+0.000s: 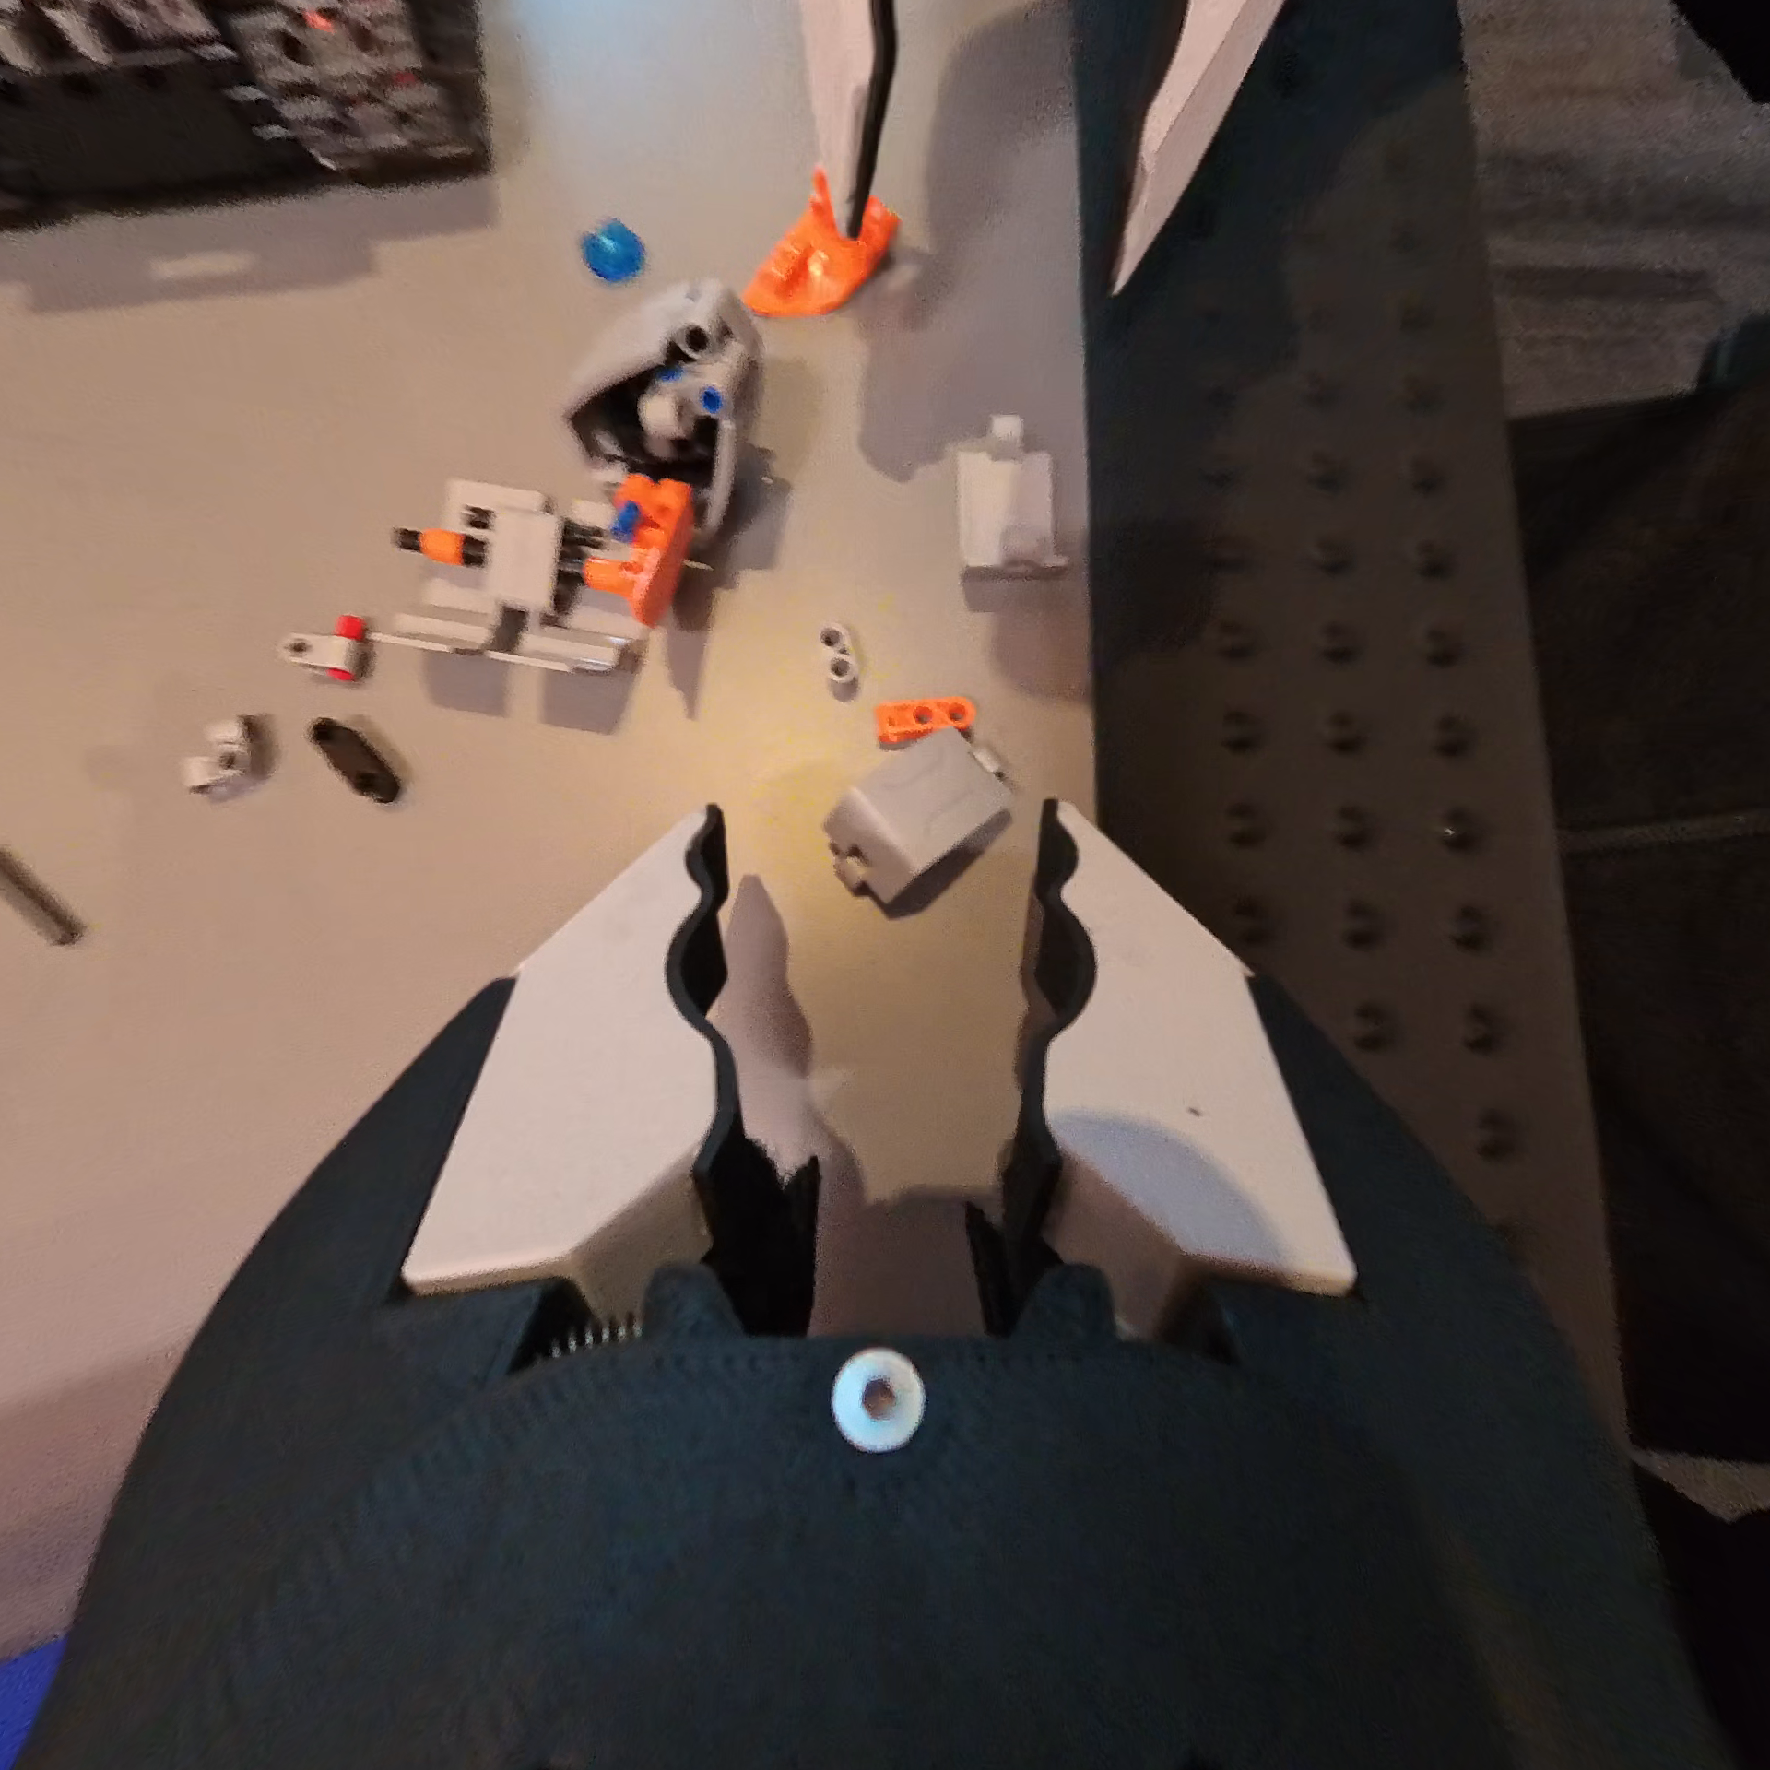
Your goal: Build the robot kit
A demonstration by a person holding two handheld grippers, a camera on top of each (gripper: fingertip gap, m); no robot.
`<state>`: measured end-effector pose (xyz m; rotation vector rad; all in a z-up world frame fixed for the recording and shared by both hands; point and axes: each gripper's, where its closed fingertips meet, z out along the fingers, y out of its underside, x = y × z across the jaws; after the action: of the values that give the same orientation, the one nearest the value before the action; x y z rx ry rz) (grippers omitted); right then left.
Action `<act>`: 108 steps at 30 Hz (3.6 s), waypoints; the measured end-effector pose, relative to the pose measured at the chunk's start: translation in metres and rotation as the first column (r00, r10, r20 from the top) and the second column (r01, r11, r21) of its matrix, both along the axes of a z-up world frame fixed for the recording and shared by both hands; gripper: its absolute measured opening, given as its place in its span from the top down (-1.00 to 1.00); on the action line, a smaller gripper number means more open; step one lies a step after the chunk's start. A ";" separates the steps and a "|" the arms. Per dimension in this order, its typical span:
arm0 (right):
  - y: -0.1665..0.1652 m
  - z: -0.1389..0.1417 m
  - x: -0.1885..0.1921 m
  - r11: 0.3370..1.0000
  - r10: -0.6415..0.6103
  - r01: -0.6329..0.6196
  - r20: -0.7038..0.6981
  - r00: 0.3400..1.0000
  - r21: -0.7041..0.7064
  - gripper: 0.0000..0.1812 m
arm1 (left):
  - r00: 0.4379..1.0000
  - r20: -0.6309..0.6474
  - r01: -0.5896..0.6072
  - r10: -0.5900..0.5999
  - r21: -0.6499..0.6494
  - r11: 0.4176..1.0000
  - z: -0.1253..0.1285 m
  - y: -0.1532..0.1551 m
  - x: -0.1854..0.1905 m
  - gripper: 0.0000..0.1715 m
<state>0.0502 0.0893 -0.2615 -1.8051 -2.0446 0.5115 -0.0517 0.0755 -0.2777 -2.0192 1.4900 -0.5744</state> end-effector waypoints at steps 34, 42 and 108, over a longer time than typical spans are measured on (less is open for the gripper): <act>0.003 -0.037 -0.118 1.000 0.004 -0.006 0.086 0.996 0.021 0.74 | 0.914 -0.036 -0.394 0.403 0.155 0.906 0.008 -0.009 -0.124 0.49; 0.001 -0.032 -0.120 0.999 0.043 -0.043 -0.013 0.999 0.011 0.60 | 0.663 -0.054 -0.716 0.747 0.247 0.653 0.062 0.087 -0.239 0.37; -0.004 -0.019 -0.114 0.991 0.128 -0.121 -0.132 0.983 0.061 0.69 | 0.864 -0.145 -0.494 0.483 -0.057 0.867 -0.017 -0.012 -0.121 0.66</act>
<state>-0.0638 0.0857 -0.2800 -1.5745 -2.0668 0.5922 -0.1723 0.0632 -0.2946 -2.4263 0.9582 -0.3094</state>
